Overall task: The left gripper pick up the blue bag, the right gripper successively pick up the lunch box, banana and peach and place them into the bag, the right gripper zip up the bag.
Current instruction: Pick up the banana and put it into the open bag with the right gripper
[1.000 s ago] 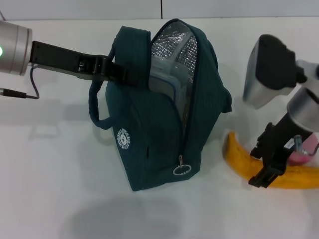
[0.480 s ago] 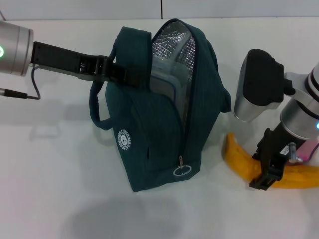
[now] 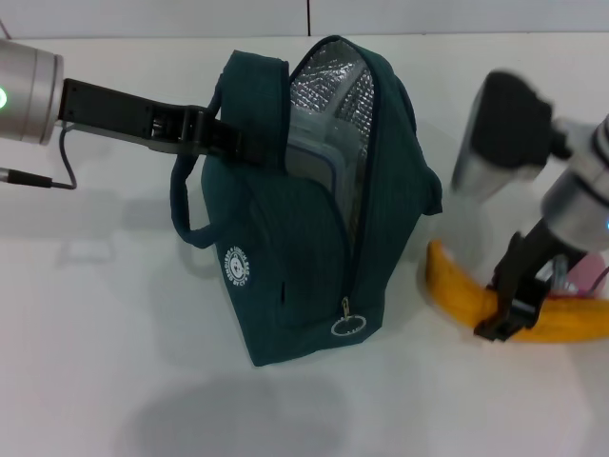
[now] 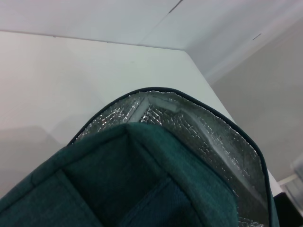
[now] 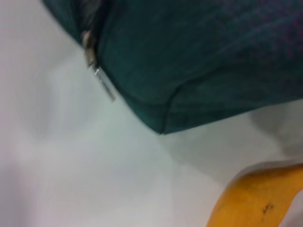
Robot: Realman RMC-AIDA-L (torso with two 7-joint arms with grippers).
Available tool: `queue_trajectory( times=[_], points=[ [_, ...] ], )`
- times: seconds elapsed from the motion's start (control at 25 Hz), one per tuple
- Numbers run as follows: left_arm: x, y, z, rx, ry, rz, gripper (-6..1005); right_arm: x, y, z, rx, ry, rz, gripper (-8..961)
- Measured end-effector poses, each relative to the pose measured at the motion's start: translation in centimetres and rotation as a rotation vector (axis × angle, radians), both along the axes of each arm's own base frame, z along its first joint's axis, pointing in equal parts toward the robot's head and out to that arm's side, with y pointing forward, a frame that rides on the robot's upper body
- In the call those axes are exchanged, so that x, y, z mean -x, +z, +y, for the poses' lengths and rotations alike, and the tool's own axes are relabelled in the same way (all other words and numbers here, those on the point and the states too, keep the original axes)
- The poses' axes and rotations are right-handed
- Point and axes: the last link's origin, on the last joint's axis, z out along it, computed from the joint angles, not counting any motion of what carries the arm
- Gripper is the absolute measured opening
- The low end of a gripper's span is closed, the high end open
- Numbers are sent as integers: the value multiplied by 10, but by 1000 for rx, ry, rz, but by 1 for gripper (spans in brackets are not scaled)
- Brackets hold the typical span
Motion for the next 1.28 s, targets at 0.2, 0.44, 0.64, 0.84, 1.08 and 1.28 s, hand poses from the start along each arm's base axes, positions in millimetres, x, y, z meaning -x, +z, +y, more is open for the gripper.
queue_trajectory(
  times=[0.2, 0.44, 0.64, 0.84, 1.08, 1.28],
  points=[
    [0, 0, 0, 0, 1, 0, 36, -3, 36, 12, -83, -162, 142, 438],
    [2, 1, -2, 0, 5, -7, 35, -6, 98, 5, -95, -294, 410, 438],
    [2, 2, -2, -1, 4, -17, 35, -5, 145, 0, -149, -294, 718, 440],
    [2, 1, -2, 2, 5, -19, 35, 6, 190, -13, -137, -153, 1189, 441],
    [1, 1, -2, 5, 5, -21, 36, 11, 179, -15, -126, 11, 1516, 443],
    [-1, 1, -2, 7, -3, -22, 36, 19, 125, 1, -90, 23, 1613, 444]
  ],
)
